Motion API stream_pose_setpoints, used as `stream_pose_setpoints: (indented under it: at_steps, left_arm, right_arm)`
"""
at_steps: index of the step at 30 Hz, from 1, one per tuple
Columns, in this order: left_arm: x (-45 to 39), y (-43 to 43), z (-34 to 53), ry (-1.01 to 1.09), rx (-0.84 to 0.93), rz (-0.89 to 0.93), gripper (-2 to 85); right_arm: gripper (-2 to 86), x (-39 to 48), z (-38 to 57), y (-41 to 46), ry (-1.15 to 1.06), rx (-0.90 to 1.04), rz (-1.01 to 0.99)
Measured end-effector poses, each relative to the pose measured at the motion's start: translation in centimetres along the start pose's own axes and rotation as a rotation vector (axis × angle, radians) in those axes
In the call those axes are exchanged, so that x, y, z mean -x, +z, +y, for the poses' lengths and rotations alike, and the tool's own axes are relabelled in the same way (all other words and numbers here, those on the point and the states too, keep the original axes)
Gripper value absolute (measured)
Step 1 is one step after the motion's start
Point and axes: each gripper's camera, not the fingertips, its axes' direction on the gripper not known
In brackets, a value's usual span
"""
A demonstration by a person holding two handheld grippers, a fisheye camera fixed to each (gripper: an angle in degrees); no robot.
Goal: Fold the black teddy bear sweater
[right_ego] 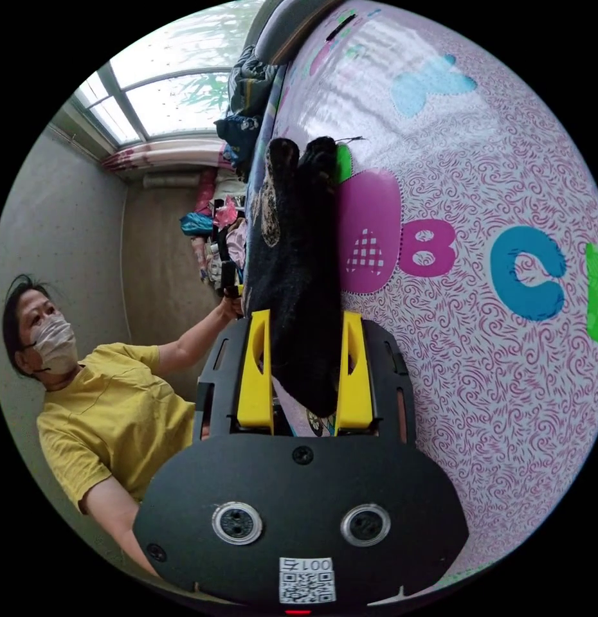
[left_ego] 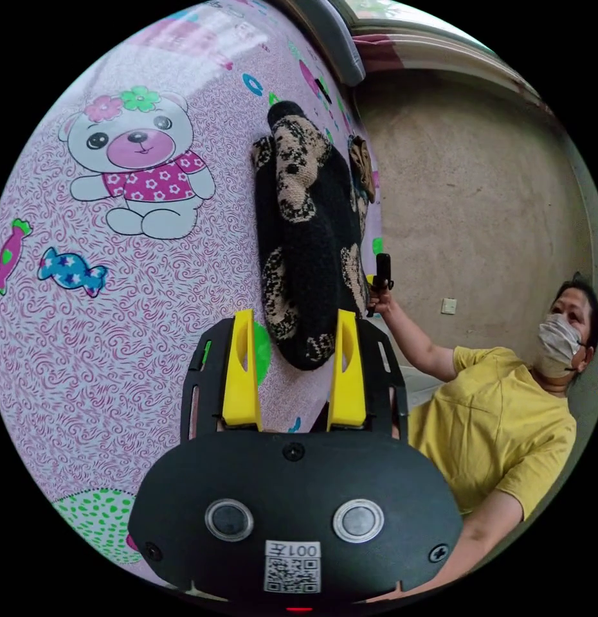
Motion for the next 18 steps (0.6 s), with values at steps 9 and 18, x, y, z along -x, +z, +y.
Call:
stream_pose_setpoints:
  at_steps: [9,18]
  left_arm:
    - [0.9,2.9,-3.2,-0.003,0.084,0.167,15.7]
    - [-1.2,4.7,-4.7,0.087,0.092,0.096,6.3]
  right_arm:
    - [14.0,-0.3,-0.7,0.3,-0.007,0.08,-0.133]
    - [7.1,2.7,1.9,-1.9,-0.078,0.032,-0.056]
